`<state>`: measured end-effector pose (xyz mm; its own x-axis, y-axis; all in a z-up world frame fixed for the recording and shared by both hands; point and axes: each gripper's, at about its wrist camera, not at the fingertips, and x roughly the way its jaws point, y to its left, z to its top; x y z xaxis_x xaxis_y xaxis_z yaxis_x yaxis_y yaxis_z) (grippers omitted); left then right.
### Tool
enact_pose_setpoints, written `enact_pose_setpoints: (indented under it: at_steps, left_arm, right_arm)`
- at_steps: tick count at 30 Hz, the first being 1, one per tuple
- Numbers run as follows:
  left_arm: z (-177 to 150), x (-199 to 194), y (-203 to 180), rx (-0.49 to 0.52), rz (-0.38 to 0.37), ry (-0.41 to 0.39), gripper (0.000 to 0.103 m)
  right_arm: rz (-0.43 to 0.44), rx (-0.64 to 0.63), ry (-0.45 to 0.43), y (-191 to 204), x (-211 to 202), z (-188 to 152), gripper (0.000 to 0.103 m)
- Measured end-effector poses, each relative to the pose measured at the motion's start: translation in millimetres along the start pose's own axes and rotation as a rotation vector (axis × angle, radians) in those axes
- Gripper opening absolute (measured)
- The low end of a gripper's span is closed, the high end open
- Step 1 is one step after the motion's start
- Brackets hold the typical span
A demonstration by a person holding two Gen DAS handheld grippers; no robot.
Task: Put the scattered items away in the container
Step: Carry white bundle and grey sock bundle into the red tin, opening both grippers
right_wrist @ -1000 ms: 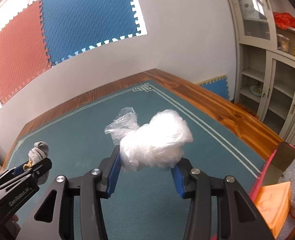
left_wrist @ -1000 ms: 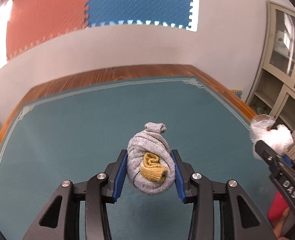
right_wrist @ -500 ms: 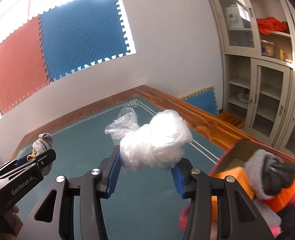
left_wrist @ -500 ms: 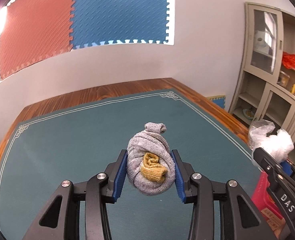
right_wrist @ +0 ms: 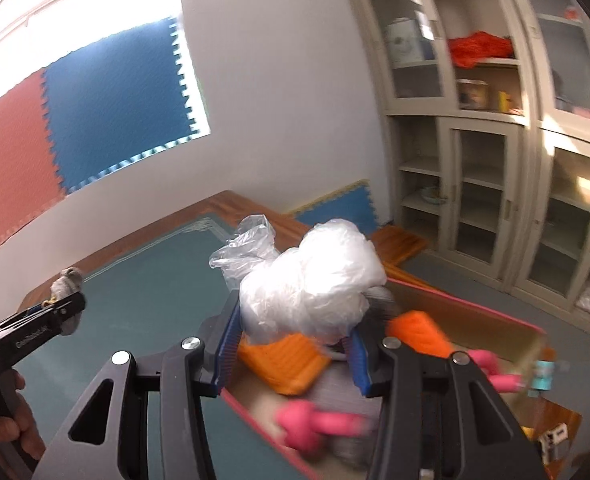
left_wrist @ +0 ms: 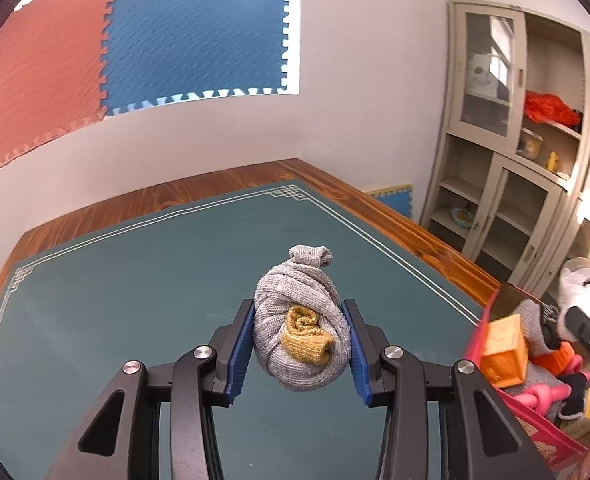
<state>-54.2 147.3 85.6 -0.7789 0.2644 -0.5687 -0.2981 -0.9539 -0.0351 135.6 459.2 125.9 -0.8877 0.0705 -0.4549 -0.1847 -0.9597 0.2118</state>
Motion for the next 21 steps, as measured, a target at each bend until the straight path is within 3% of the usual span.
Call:
enact_pose_setpoints:
  at_steps: [9, 21]
  left_arm:
    - [-6, -4, -45, 0.049, -0.095, 0.027, 0.044]
    - [-6, -4, -112, 0.094, -0.241, 0.064, 0.044]
  right_arm:
    - [-0.134, 0.017, 0.003, -64, -26, 0, 0.052]
    - [-0.152, 0.014, 0.037, -88, -26, -16, 0.052]
